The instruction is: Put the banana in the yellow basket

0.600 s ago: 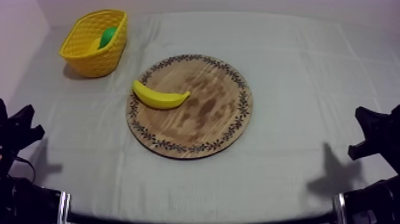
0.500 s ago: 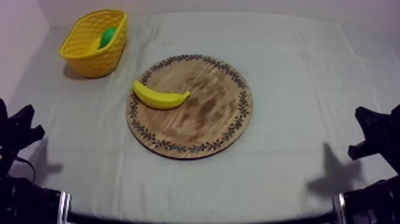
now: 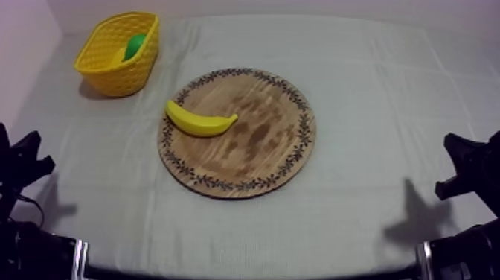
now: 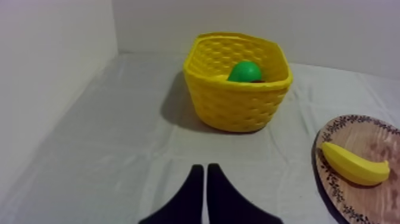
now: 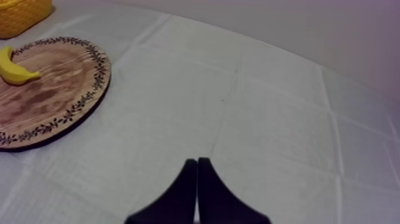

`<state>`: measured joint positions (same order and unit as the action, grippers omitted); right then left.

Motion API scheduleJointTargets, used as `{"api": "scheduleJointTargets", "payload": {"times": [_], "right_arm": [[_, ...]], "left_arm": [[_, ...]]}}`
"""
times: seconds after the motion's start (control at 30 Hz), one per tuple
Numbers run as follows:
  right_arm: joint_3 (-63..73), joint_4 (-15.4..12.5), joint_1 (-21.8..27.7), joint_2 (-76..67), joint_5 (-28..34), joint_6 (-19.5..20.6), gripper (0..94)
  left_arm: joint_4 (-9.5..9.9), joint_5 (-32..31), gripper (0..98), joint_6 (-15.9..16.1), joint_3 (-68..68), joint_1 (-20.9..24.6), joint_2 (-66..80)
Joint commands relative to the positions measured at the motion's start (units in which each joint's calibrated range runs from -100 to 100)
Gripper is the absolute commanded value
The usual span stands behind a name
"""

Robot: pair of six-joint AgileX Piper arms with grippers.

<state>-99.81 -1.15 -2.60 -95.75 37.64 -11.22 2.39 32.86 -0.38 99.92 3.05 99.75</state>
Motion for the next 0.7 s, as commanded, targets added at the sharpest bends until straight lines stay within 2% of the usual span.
{"api": "scheduleJointTargets", "payload": {"times": [0.0, 0.17, 0.27, 0.43, 0.6, 0.67], "right_arm": [[0.03, 0.00, 0.00, 0.00, 0.02, 0.01, 0.3], [0.03, 0.00, 0.00, 0.00, 0.02, 0.01, 0.3], [0.03, 0.00, 0.00, 0.00, 0.02, 0.01, 0.3], [0.03, 0.00, 0.00, 0.00, 0.02, 0.01, 0.3], [0.03, 0.00, 0.00, 0.00, 0.02, 0.01, 0.3], [0.03, 0.00, 0.00, 0.00, 0.02, 0.00, 0.3]], "left_arm": [[0.03, 0.01, 0.0, -0.06, -0.03, 0.03, 0.00], [0.07, 1.31, 0.0, 0.23, -0.65, -0.26, -0.03], [1.41, 1.29, 0.0, -0.90, -2.14, -0.94, -1.81], [4.92, 1.19, 0.0, -4.61, -9.56, -3.49, -10.33], [10.89, 2.47, 0.0, -11.04, -21.21, -8.29, -23.13], [12.40, 3.94, 0.0, -12.77, -26.94, -9.69, -28.41]]}}
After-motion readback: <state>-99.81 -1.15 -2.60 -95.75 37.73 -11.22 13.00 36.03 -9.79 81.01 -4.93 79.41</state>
